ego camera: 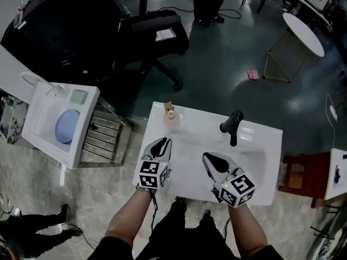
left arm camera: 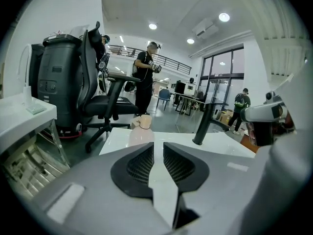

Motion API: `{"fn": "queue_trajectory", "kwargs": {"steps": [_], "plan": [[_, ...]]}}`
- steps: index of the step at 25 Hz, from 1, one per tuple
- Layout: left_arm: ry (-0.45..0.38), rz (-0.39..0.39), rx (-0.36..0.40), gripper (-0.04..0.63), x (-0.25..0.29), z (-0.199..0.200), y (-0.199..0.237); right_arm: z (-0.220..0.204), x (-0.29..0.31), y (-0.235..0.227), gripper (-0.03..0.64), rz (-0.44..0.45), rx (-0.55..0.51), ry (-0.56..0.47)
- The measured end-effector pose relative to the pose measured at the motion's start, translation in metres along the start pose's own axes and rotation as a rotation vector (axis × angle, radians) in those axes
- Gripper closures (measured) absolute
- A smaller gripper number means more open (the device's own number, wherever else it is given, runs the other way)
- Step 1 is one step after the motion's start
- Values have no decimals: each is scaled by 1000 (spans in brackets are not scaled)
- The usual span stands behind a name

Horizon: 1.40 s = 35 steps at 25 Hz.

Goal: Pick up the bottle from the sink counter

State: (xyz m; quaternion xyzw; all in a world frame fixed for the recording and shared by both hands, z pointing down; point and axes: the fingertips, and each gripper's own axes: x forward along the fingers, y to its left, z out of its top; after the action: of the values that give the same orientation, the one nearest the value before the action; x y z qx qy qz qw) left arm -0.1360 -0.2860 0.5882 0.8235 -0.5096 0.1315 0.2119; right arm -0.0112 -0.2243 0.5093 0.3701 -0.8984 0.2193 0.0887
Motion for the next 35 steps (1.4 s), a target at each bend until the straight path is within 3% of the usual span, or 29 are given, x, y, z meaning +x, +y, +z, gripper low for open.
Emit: {"fn": "queue_trajectory", "kwargs": {"steps": [15,24,30,35], "plan": [[26,43,19,259,63,1,30,-10,18,-17,617,-14,50,11],[40,61,64,195,92,-1,37,-15,19,-29,617,-34,64,16],[52,66,71,182,102,-6,42,-22,34,-38,617,-54,40,30],[73,69,123,181,105,-10,38,-26,46,-40,617,-53,50,35]]}}
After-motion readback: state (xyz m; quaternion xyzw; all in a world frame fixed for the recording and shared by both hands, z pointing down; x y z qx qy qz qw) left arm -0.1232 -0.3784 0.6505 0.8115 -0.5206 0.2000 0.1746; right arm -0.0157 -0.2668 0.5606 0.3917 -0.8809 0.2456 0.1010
